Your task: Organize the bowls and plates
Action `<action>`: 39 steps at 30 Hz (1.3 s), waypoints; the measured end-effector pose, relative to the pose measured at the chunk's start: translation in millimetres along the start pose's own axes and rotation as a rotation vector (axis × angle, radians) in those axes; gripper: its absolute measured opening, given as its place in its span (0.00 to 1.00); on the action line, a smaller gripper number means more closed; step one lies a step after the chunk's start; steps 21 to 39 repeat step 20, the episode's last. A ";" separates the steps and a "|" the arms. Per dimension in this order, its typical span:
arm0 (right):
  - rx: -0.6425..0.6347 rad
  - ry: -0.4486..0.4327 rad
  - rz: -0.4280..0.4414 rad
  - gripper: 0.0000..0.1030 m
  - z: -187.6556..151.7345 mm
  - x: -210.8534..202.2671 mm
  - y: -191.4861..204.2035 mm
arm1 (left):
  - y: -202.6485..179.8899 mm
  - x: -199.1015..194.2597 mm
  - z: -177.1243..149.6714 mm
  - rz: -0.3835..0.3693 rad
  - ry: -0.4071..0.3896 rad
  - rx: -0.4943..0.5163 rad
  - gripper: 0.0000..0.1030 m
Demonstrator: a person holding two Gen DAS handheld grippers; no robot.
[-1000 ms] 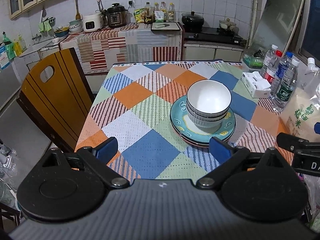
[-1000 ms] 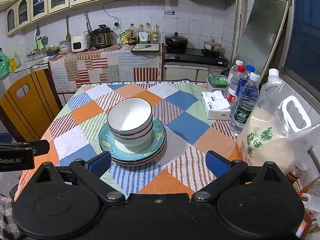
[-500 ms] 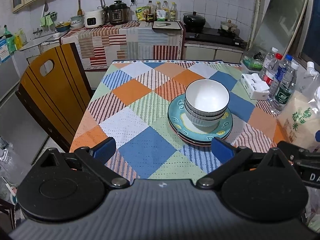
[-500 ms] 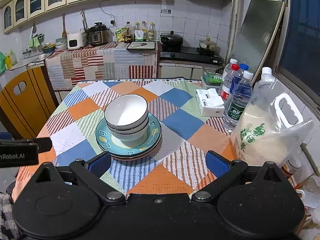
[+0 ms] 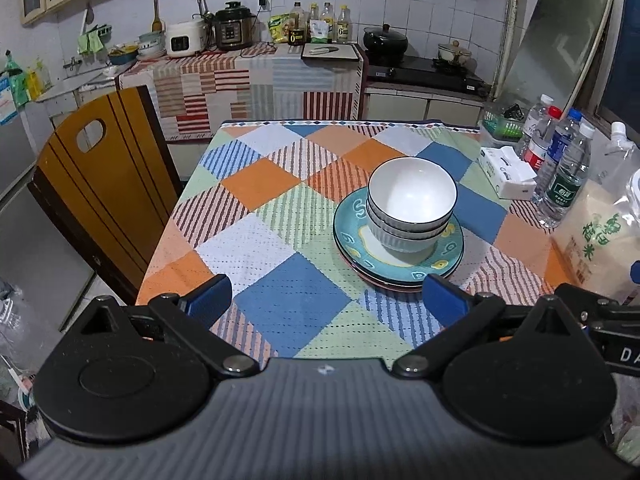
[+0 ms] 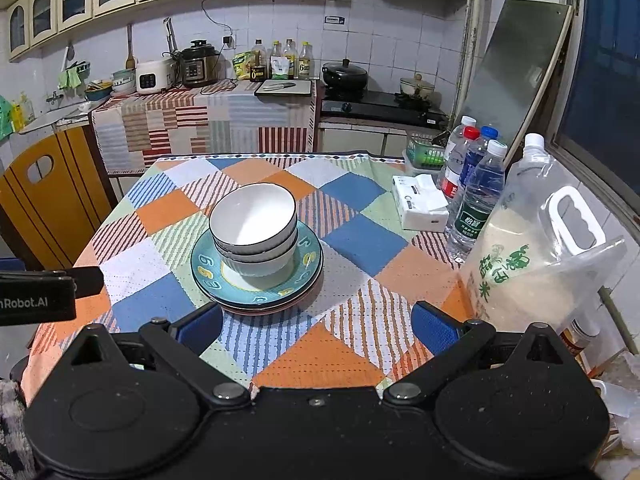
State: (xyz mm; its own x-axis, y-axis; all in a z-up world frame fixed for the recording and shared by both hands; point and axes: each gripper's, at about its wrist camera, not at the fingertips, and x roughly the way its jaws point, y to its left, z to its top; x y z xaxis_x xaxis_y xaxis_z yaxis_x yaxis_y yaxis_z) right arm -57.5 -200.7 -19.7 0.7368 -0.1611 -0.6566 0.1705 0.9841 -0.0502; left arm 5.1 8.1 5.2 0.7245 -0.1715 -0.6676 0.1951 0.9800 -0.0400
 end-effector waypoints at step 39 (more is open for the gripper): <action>0.008 0.025 -0.014 0.99 -3.5 7.2 -1.1 | 1.8 2.4 -2.1 0.021 -0.004 -0.018 1.00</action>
